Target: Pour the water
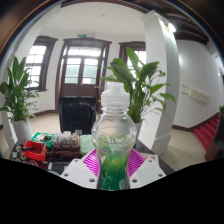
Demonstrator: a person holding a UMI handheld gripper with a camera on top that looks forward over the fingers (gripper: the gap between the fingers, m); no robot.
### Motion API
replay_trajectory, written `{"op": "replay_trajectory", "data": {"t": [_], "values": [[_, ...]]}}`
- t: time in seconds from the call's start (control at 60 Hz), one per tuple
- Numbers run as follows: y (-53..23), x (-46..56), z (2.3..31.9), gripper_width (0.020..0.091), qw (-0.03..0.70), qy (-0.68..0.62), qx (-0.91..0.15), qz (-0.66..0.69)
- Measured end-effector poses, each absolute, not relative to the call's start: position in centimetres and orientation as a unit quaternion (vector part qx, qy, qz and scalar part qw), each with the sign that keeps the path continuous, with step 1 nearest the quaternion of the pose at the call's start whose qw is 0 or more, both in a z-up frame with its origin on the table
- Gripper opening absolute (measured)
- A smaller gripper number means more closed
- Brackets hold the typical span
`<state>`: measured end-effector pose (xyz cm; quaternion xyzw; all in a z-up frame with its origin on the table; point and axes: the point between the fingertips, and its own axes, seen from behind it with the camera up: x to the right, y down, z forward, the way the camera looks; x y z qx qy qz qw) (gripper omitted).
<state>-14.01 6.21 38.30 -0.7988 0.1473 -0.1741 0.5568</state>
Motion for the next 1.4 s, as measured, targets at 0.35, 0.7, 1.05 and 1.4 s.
{"op": "replay_trajectory", "data": {"t": [0.35, 0.7, 1.05, 1.4], "values": [[15.5, -15.5, 29.1, 0.0314, 0.516, 0.164, -0.828, -0.143], [24.5, -15.5, 27.6, 0.0592, 0.519, 0.216, -0.818, -0.124], [29.2, -23.0, 25.0, 0.0828, 0.491, 0.161, -0.849, -0.109], [32.6, -31.4, 28.1, 0.0828, 0.519, 0.123, -0.840, -0.103]]}}
